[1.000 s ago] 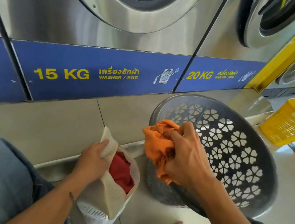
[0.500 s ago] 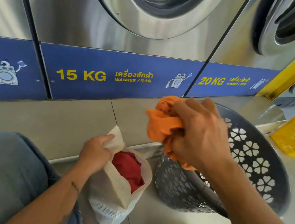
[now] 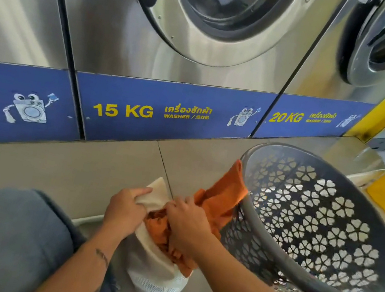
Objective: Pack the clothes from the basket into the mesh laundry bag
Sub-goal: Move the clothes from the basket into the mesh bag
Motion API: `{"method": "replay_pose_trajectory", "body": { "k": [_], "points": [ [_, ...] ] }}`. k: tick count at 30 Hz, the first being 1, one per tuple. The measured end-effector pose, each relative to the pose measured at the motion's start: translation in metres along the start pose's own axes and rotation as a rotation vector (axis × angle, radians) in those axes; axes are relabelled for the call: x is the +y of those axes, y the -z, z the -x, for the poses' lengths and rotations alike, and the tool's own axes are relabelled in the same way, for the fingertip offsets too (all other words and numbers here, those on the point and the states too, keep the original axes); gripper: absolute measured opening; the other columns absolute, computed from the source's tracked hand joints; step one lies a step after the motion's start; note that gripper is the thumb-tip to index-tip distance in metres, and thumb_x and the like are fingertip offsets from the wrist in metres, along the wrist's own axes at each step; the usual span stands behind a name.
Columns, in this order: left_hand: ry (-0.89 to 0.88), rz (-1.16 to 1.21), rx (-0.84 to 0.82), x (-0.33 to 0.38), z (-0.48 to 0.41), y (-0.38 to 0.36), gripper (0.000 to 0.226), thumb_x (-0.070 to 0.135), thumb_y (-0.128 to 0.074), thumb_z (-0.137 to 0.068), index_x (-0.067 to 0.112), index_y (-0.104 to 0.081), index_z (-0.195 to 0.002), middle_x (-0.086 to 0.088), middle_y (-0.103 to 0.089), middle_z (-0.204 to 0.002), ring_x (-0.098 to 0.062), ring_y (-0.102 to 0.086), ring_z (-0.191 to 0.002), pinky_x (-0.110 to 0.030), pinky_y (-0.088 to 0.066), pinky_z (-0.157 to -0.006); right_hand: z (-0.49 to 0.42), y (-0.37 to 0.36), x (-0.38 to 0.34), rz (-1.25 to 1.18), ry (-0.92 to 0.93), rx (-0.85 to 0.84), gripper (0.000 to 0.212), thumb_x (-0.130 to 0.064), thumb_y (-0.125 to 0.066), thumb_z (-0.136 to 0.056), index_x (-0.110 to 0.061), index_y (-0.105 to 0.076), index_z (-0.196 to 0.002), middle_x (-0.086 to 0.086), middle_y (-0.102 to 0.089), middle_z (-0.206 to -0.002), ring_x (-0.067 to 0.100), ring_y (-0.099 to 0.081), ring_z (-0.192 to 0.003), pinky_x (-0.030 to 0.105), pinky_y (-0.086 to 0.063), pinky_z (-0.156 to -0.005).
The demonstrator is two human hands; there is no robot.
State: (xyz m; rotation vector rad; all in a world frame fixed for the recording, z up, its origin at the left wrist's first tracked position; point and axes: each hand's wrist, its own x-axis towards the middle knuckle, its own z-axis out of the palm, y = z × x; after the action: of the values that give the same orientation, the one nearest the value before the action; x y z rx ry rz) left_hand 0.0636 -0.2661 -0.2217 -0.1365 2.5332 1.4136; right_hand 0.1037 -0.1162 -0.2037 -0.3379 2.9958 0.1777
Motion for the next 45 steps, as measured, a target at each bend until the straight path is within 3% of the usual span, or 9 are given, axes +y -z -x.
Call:
{"method": "replay_pose_trajectory", "body": {
  "k": [6,14,19,24,28,30,34,41,45],
  "points": [
    [-0.012,-0.048,-0.075,-0.002,-0.002,-0.001,0.053,0.007,-0.058,-0.084,0.031,-0.061,-0.131,-0.007,-0.061,-0.132,-0.026,-0.060,-0.109,-0.028,-0.049,-0.086,0.005,-0.038,-0.004,-0.394,-0.080,0.165,0.025,-0.011,-0.055,-0.081,-0.014,-0.054,-0.105,0.007,-0.056,-0.113,0.028,-0.053,-0.104,0.038,-0.041,-0.075],
    [-0.018,-0.066,-0.040,0.000,-0.002,-0.004,0.058,-0.001,-0.051,-0.084,0.031,-0.061,-0.131,-0.006,-0.060,-0.133,-0.025,-0.058,-0.110,-0.034,-0.051,-0.091,0.003,-0.082,-0.006,-0.547,0.019,-0.109,0.031,-0.024,-0.057,-0.082,-0.018,-0.070,-0.110,0.001,-0.068,-0.117,0.022,-0.062,-0.106,0.036,-0.054,-0.090],
    [0.051,-0.131,-0.094,-0.001,-0.006,-0.016,0.056,0.013,-0.054,-0.086,0.029,-0.052,-0.140,-0.007,-0.053,-0.141,-0.028,-0.054,-0.120,-0.041,-0.048,-0.100,0.008,-0.057,0.014,-1.064,-0.120,-0.023,0.042,-0.013,-0.052,-0.078,-0.025,-0.060,-0.117,-0.001,-0.068,-0.111,0.013,-0.064,-0.100,0.030,-0.056,-0.086],
    [0.045,-0.203,-0.213,-0.008,0.000,-0.037,0.066,0.015,-0.058,-0.081,0.027,-0.046,-0.144,-0.004,-0.051,-0.143,-0.025,-0.053,-0.123,-0.038,-0.044,-0.104,0.010,-0.073,0.022,-0.570,-0.334,0.229,0.071,-0.025,-0.058,-0.062,-0.036,-0.043,-0.131,-0.003,-0.042,-0.127,0.021,-0.041,-0.122,0.036,-0.031,-0.107],
    [0.025,-0.247,-0.178,-0.013,-0.007,-0.041,0.066,0.010,-0.057,-0.081,0.027,-0.047,-0.144,-0.002,-0.049,-0.142,-0.025,-0.050,-0.125,-0.038,-0.043,-0.105,0.004,-0.091,0.031,-0.644,-0.519,-0.101,0.112,-0.049,-0.067,-0.064,-0.039,0.000,-0.153,0.009,0.009,-0.162,0.040,0.010,-0.151,0.062,-0.005,-0.118],
    [0.018,-0.249,-0.153,-0.015,-0.011,-0.042,0.065,0.008,-0.055,-0.081,0.028,-0.047,-0.143,0.000,-0.048,-0.142,-0.023,-0.048,-0.126,-0.039,-0.043,-0.106,0.000,-0.103,0.039,-0.911,-0.541,-0.237,0.123,-0.058,-0.075,-0.059,-0.045,0.003,-0.154,0.006,0.006,-0.164,0.039,0.000,-0.153,0.060,-0.015,-0.121],
    [-0.012,-0.238,-0.102,-0.017,-0.016,-0.044,0.059,0.011,-0.056,-0.085,0.026,-0.050,-0.141,-0.001,-0.049,-0.141,-0.024,-0.047,-0.125,-0.041,-0.041,-0.107,-0.001,-0.116,0.040,-1.231,-0.499,-0.081,0.089,-0.046,-0.080,-0.057,-0.064,-0.031,-0.129,-0.006,-0.053,-0.135,0.020,-0.056,-0.124,0.044,-0.051,-0.103],
    [0.008,-0.070,0.083,-0.007,-0.015,-0.038,0.055,0.006,-0.056,-0.088,0.022,-0.051,-0.141,-0.004,-0.051,-0.139,-0.025,-0.049,-0.124,-0.036,-0.043,-0.101,0.013,-0.081,0.013,-0.619,-0.213,0.342,0.037,-0.023,-0.058,-0.073,-0.028,-0.061,-0.110,-0.005,-0.061,-0.113,0.020,-0.053,-0.101,0.035,-0.048,-0.090],
    [-0.024,-0.004,0.139,-0.005,-0.010,-0.028,0.052,0.004,-0.051,-0.090,0.024,-0.054,-0.138,-0.002,-0.054,-0.138,-0.022,-0.051,-0.120,-0.042,-0.049,-0.100,0.012,-0.082,-0.004,-0.622,0.036,0.230,0.033,-0.040,-0.059,-0.089,-0.035,-0.060,-0.122,-0.012,-0.062,-0.129,0.011,-0.054,-0.119,0.029,-0.043,-0.106]
  ]
}}
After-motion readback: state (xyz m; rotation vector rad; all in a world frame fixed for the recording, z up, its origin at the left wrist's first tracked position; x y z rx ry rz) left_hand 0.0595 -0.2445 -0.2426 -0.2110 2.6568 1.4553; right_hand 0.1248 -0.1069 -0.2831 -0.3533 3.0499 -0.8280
